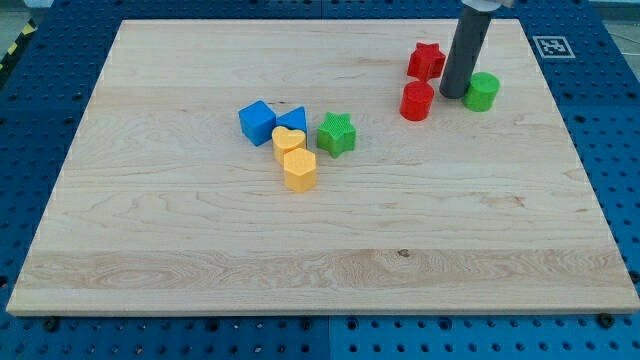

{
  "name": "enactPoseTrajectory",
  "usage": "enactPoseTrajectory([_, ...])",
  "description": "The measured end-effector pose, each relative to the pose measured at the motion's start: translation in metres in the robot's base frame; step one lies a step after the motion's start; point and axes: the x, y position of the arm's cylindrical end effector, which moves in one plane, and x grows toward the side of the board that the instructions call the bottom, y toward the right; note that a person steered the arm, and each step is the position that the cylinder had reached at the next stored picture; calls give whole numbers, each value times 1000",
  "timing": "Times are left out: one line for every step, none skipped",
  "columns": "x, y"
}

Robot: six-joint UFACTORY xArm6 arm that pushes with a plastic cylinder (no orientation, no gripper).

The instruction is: Move red circle towards green star

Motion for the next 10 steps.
enactPoseTrajectory([16, 7])
enactPoseTrajectory([19, 11])
enactPoseTrajectory([27, 13])
enactPoseTrajectory([11, 7])
enactPoseTrajectory([0, -1])
enactPoseTrajectory([3, -20])
enactPoseTrajectory([12, -35])
enactPoseTrajectory([10, -43])
enactPoseTrajectory([6, -65])
enactPoseTrajectory([6, -68])
